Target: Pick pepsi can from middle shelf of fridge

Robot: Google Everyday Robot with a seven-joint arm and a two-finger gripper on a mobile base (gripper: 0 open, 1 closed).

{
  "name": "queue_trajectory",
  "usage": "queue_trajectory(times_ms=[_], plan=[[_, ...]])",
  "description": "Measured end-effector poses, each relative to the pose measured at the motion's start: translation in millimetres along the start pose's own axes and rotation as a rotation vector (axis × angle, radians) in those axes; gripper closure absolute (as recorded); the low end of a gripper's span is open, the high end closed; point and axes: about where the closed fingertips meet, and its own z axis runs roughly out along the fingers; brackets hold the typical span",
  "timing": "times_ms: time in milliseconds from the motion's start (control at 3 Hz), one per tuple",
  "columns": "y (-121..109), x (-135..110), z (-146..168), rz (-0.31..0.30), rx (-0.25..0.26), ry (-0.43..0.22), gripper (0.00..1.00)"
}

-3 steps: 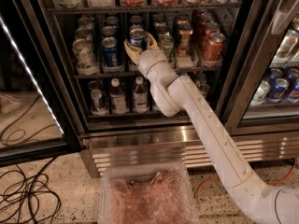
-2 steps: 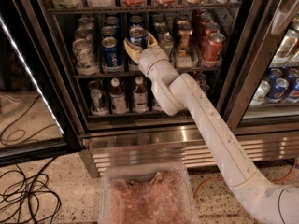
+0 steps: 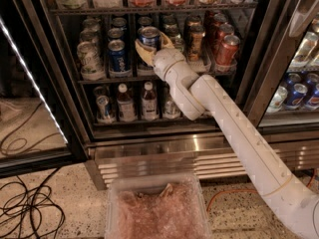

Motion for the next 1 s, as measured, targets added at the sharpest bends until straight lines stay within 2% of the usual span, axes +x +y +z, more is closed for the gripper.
queue_trajectory(times_ms=[667,1000], plan=[[5.0,-5.2,-14.1,0.035,-0.106,0.007,1.0],[0.1,-4.5,-27.4,0.04,-0.163,0.025,1.0]])
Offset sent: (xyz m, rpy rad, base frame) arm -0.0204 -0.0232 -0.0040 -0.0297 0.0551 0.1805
